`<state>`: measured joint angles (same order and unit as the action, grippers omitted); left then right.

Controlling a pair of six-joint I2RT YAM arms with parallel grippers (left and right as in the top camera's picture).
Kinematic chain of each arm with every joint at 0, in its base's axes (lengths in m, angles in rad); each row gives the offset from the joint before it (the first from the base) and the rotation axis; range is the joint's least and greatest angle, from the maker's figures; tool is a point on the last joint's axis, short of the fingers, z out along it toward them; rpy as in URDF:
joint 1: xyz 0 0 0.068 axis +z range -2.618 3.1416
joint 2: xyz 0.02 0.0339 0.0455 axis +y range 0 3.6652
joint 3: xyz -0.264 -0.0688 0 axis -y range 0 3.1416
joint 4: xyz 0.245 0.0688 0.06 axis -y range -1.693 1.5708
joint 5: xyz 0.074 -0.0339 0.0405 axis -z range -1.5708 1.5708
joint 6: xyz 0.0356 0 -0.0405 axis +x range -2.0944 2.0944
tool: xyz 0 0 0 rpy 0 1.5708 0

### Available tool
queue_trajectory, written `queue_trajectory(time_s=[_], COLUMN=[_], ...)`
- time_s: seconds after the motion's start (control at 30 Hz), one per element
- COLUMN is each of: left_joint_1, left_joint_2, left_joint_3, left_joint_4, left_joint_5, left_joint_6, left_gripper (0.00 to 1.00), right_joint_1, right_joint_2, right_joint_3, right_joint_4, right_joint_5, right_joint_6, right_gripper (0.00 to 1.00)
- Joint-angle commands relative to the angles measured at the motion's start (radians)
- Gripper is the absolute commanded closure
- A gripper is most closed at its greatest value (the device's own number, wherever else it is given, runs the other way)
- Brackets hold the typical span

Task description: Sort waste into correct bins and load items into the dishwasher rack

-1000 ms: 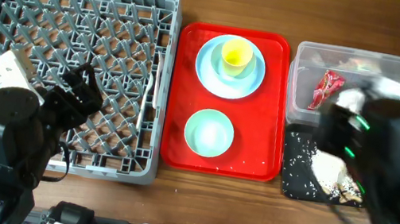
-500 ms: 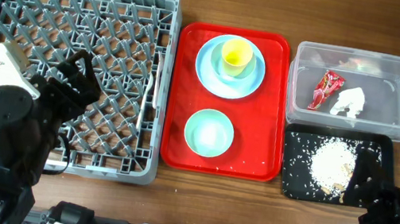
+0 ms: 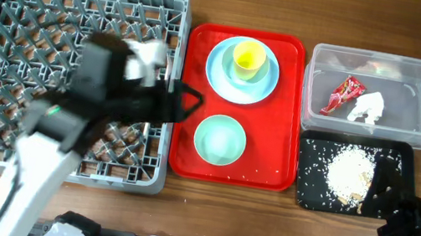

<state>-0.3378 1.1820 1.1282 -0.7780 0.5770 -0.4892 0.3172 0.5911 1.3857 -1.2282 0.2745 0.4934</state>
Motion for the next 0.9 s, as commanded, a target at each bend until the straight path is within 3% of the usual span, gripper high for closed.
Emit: queue_trajectory(time_s=[0.0, 0.13, 0.27, 0.33, 0.43, 0.53, 0.67, 0.87], left_joint_1=[-0.169, -0.355, -0.510, -0.554, -0.610, -0.652, -0.665, -0.665], left_joint_2=[0.132, 0.290, 0.442, 0.477, 0.510, 0.520, 0.522, 0.552], left_joint_3=[-0.003, -0.003, -0.003, -0.003, -0.003, -0.003, -0.004, -0.005], left_joint_4=[0.114, 0.157, 0.224, 0.229, 0.233, 0.227, 0.217, 0.204], left_joint_5=[0.010, -0.235, -0.441, -0.533, -0.610, -0.742, -0.781, -0.813], left_joint_6=[0.036, 0.037, 0.043, 0.043, 0.041, 0.040, 0.040, 0.040], left_gripper=[0.47, 0.55, 0.51, 0.46, 0.55, 0.55, 0.69, 0.71], right_joint_1=[-0.005, -0.005, -0.005, -0.005, -0.005, -0.005, -0.005, -0.005], right_joint_2=[-0.004, -0.004, -0.004, -0.004, -0.004, -0.004, -0.004, -0.004], right_joint_3=[0.004, 0.004, 0.004, 0.004, 0.004, 0.004, 0.004, 0.004], right_joint_4=[0.000, 0.000, 0.000, 0.000, 0.000, 0.000, 0.000, 0.000], right_joint_5=[0.017, 0.017, 0.017, 0.017, 0.017, 0.017, 0.017, 0.017], right_joint_6=[0.006, 0.006, 0.006, 0.006, 0.006, 0.006, 0.006, 0.006], right_gripper=[0.00, 0.00, 0.00, 0.00, 0.00, 0.00, 0.00, 0.00])
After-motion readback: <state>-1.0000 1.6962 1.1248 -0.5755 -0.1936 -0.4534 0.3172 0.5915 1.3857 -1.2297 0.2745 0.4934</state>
